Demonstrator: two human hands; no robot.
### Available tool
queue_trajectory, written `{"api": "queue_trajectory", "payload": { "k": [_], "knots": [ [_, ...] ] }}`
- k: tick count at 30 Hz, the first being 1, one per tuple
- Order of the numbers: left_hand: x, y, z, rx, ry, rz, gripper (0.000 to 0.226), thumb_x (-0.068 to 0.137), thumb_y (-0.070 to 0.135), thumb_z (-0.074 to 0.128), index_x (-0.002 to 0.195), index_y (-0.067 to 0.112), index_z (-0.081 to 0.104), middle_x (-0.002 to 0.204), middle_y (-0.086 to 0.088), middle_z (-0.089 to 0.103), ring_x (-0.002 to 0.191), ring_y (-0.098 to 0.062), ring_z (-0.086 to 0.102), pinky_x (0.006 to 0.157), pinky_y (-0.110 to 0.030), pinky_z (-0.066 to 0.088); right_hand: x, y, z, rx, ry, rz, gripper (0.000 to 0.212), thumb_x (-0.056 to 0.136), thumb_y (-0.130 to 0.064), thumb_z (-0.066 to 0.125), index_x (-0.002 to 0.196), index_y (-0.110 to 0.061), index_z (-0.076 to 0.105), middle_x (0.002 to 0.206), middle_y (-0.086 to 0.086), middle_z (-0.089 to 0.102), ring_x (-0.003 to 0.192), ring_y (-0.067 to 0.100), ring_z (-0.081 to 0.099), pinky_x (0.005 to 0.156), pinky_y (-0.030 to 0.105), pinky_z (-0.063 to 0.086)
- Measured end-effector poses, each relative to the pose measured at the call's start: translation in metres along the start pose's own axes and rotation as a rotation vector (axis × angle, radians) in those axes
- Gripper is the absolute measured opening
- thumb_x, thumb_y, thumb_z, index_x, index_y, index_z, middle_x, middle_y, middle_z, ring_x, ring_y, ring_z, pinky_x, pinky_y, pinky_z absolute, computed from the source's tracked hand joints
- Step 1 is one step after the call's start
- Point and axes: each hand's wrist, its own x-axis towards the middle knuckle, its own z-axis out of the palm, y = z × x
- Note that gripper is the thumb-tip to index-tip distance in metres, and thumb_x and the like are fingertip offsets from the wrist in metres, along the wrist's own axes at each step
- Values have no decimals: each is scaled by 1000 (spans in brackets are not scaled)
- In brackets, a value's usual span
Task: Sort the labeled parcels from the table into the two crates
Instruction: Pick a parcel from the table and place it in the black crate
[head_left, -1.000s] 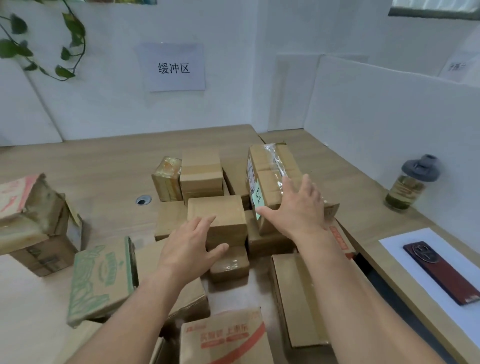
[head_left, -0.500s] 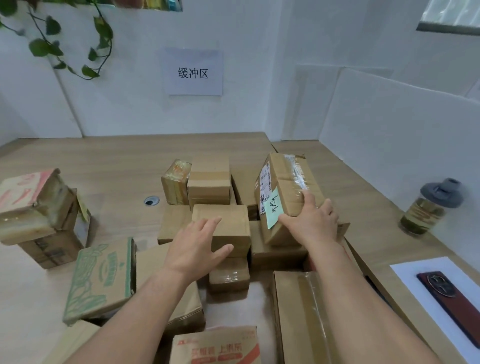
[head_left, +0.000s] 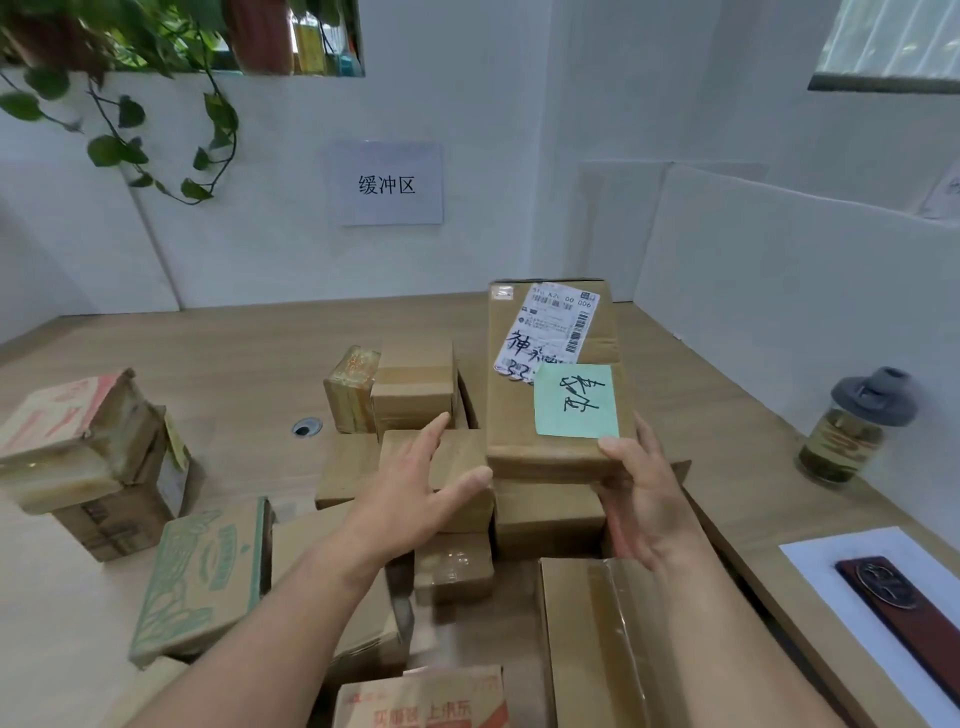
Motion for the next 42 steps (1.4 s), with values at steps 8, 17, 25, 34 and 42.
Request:
{"api": "queue_trajectory", "payload": {
  "k": [8, 17, 25, 34, 42],
  "knots": [
    [-26, -13, -23, -545, -87, -85, 102, 60, 85, 51, 148, 50, 11, 144, 20, 41, 129, -6, 45, 112, -42, 34, -16, 12, 46, 85, -293, -7, 79, 66, -30, 66, 140, -21, 43, 126, 5, 65, 114, 21, 62, 96, 40, 49],
    [-89, -70, -73, -698, 127, -165, 98, 58, 52, 64, 147, 35, 27, 122, -1, 61, 112, -15, 60, 105, -40, 43, -27, 21, 119, -16, -620, 131, 101, 60, -30, 74, 147, -29, 23, 124, 5, 67, 116, 24, 63, 101, 44, 47],
    [-192, -119, -128, -716, 276, -149, 89, 56, 39, 60, 141, 33, 36, 115, 12, 67, 105, -7, 62, 97, -29, 48, -78, 46, 223, -57, -769, 133, 100, 54, -26, 75, 143, -28, 31, 117, 3, 71, 108, 24, 67, 83, 32, 52],
    [-348, -171, -183, -611, 480, -272, 76, 61, 41, 60, 133, 39, 39, 117, 19, 65, 103, 5, 59, 82, -13, 47, -177, 75, 344, -140, -935, 122, 97, 49, -30, 73, 140, -32, 39, 108, 2, 74, 99, 22, 68, 90, 37, 50],
    [-481, -214, -217, -312, 772, -498, 93, 65, 61, 60, 147, 36, 23, 141, 7, 39, 129, -7, 41, 104, -26, 34, -260, 109, 423, -176, -1074, 171, 98, 48, -33, 72, 141, -33, 40, 103, -5, 75, 92, 13, 68, 83, 33, 49]
  ]
}}
